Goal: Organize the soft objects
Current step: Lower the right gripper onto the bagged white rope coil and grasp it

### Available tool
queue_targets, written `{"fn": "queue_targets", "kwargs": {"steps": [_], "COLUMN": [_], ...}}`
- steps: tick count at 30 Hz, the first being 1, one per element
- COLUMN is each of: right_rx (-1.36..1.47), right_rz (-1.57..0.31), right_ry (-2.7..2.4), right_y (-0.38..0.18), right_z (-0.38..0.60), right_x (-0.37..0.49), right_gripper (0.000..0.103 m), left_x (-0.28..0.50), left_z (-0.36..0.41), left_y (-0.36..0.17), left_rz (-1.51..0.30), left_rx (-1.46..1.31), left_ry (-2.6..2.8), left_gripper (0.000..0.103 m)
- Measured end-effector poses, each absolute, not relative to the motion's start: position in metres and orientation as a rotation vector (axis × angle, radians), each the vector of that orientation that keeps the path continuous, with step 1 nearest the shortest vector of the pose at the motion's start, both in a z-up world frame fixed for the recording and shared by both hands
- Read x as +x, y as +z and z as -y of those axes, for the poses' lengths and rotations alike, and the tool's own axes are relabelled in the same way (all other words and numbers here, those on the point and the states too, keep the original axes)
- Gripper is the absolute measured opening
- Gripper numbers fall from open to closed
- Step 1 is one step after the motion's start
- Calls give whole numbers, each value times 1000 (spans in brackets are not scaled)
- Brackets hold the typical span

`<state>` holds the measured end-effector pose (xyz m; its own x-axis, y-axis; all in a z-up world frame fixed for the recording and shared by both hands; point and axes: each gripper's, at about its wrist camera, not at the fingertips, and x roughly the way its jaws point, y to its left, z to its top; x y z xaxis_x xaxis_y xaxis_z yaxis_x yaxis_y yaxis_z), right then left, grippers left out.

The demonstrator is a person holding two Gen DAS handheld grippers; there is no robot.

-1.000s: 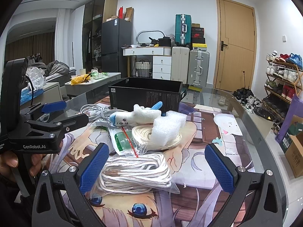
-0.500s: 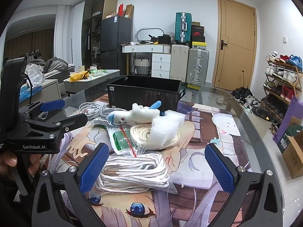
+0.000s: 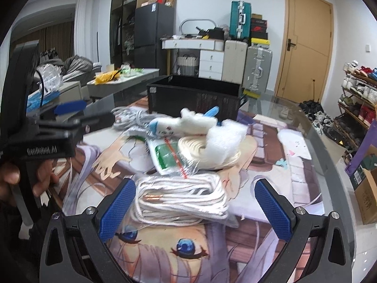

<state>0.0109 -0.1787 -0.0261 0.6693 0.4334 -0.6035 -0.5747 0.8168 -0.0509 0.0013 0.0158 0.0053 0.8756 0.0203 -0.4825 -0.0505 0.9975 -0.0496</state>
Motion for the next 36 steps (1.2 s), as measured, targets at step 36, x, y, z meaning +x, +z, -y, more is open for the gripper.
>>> {"fn": "queue_targets", "kwargs": {"steps": [36], "right_rx": [-212], "right_rz": [-753], "right_ry": [693], "right_y": [-45], "right_z": [168], "right_x": [28], "right_gripper": [82], "left_x": [19], "left_z": [-22], "left_y": [1], "left_rz": [-587], "left_rx": [-76], "left_ry": [11], "left_gripper": [103]}}
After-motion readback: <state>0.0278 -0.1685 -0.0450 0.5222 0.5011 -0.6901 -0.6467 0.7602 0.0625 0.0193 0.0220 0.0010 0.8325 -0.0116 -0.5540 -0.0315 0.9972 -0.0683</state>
